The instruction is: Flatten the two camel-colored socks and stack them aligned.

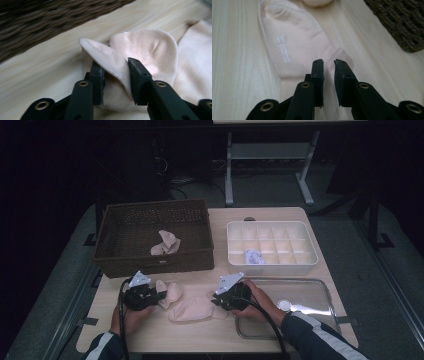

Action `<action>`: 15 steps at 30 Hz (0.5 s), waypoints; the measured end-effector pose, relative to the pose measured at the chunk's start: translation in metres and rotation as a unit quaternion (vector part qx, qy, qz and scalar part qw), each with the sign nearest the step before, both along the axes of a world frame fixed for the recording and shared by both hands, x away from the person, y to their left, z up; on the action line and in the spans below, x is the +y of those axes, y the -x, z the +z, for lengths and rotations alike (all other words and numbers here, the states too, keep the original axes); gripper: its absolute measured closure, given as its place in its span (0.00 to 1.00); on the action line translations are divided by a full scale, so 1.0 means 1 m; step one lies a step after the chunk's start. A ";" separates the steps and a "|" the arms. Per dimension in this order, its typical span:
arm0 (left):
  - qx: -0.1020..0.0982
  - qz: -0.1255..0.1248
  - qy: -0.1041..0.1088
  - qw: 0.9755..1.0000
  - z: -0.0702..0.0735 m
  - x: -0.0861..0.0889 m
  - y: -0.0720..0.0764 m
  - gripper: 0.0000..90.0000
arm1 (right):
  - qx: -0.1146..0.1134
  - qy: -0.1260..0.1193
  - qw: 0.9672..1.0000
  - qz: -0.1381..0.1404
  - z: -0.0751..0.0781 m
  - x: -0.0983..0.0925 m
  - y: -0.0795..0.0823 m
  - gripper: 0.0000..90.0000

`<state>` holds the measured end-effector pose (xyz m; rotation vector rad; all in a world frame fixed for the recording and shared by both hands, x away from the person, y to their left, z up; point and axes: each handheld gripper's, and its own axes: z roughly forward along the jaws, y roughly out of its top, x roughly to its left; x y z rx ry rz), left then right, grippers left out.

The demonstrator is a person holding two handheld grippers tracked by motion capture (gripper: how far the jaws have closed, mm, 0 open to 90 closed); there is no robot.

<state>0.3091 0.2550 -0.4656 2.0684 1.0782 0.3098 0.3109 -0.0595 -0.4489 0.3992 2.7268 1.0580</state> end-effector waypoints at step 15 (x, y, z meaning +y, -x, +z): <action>-0.031 -0.105 0.004 0.994 -0.005 -0.081 -0.030 0.79 | 0.001 -0.047 0.997 -0.069 0.009 -0.001 -0.028 0.76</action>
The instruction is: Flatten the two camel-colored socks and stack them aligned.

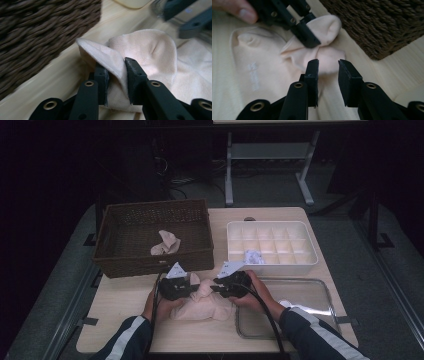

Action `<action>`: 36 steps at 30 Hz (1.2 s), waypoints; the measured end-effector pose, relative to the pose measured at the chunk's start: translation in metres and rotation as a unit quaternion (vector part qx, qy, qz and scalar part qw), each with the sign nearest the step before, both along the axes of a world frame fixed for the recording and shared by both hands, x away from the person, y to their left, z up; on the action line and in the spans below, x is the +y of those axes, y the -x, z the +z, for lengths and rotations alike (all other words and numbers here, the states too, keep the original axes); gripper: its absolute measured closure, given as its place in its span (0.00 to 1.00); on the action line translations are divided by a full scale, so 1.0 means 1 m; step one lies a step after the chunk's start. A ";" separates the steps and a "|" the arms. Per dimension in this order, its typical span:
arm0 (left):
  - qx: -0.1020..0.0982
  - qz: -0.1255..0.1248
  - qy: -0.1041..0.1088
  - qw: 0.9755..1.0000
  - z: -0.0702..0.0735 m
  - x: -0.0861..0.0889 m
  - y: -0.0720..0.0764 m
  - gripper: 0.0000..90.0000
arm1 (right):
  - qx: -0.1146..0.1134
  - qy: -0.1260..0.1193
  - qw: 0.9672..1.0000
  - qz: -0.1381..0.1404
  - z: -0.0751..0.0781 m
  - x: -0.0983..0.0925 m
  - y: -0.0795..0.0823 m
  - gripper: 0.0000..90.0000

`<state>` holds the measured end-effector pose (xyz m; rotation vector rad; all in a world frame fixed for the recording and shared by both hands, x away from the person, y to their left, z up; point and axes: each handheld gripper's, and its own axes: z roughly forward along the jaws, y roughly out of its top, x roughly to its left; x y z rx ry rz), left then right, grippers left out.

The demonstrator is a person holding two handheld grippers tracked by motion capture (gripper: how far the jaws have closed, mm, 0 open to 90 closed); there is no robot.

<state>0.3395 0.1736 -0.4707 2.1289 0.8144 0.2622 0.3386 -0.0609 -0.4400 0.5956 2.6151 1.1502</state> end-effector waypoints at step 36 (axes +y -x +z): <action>-0.015 -0.034 0.020 0.999 0.017 0.011 -0.002 0.98 | 0.031 0.044 0.999 -0.003 -0.022 0.022 -0.015 0.97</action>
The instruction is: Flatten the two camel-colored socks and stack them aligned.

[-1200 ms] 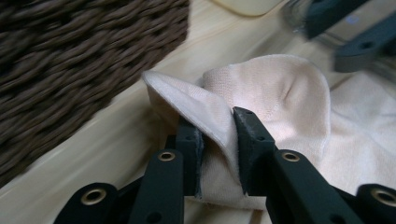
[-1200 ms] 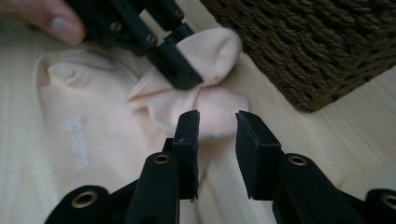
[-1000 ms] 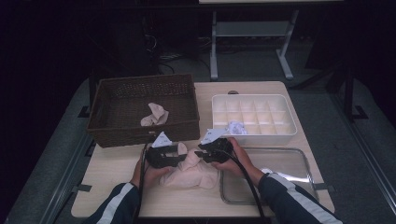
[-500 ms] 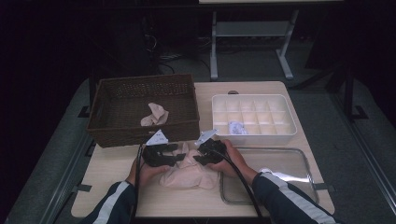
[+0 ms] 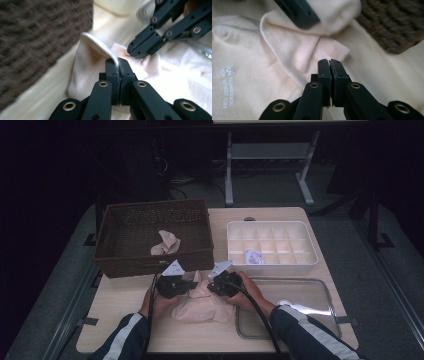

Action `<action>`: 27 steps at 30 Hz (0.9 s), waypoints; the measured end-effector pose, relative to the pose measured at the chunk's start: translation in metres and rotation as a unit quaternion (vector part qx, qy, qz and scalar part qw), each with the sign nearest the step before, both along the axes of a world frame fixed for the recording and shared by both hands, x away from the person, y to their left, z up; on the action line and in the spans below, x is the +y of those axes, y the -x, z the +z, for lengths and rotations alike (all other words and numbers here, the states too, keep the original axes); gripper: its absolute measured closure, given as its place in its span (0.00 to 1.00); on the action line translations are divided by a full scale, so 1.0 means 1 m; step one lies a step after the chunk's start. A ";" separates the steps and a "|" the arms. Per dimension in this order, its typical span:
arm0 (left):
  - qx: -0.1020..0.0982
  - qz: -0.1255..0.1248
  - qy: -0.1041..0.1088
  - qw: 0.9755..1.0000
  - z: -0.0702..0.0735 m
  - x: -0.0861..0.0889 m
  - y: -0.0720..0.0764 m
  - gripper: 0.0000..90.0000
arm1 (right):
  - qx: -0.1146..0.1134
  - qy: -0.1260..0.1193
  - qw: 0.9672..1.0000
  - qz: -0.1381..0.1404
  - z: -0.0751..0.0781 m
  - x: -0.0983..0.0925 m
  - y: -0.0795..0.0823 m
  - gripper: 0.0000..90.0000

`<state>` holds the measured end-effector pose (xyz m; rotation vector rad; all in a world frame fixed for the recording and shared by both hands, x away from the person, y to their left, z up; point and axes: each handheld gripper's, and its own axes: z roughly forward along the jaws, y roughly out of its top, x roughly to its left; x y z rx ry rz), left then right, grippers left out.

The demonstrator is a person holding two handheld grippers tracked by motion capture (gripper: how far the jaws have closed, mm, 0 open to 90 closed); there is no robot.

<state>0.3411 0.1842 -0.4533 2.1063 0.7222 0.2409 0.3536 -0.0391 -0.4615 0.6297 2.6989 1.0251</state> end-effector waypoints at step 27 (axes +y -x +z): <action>0.051 0.003 0.004 0.999 0.003 0.042 0.083 0.84 | 0.010 0.023 1.000 0.011 0.020 -0.050 0.069 0.93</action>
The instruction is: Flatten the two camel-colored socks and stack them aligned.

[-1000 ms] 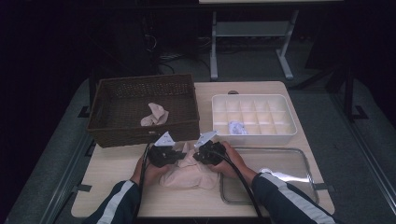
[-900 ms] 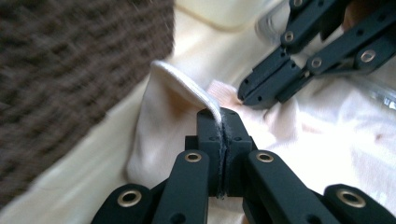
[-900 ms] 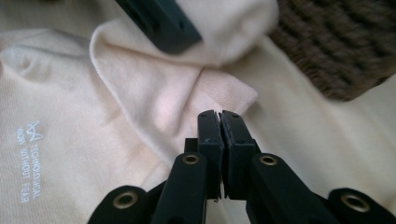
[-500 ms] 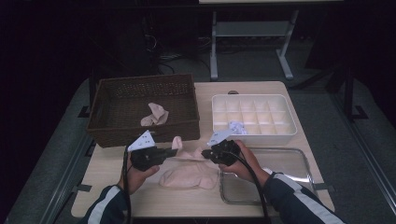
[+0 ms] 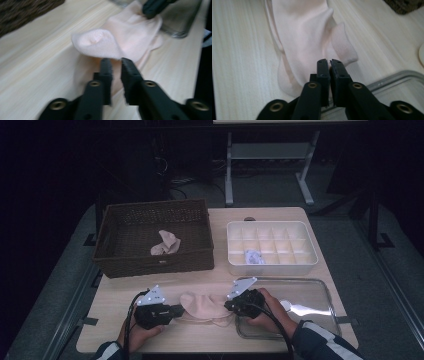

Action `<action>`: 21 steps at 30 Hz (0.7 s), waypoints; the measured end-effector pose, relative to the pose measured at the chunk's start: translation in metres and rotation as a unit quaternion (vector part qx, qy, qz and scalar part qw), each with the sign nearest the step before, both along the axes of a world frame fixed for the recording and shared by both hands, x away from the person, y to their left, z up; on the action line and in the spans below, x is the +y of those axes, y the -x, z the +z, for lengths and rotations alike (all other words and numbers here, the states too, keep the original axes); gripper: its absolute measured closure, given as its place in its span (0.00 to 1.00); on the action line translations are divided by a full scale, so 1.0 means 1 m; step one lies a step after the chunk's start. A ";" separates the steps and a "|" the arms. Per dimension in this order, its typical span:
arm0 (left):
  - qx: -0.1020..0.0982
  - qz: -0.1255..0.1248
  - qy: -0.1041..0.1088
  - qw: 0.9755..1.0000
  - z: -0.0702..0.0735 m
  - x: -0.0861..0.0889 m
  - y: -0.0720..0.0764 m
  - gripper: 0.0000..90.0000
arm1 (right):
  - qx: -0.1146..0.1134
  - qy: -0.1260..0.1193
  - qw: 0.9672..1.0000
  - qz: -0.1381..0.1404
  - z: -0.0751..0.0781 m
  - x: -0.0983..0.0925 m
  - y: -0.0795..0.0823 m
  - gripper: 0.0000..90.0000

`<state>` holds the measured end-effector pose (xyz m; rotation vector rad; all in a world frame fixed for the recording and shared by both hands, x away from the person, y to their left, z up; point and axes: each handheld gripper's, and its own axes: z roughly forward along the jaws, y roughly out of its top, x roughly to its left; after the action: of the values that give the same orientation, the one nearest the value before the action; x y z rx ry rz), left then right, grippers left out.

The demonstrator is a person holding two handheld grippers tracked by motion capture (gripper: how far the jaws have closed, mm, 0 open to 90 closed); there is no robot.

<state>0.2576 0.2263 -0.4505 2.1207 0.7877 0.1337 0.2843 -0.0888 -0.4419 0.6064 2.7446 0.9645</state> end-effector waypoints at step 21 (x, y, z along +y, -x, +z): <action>0.009 0.003 -0.035 0.999 -0.008 -0.002 -0.016 0.76 | -0.013 0.006 1.000 -0.013 -0.012 0.014 -0.033 0.68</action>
<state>0.2736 0.2239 -0.4582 2.1884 0.8100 0.1479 0.3178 -0.0750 -0.4536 0.6229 2.7114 0.9436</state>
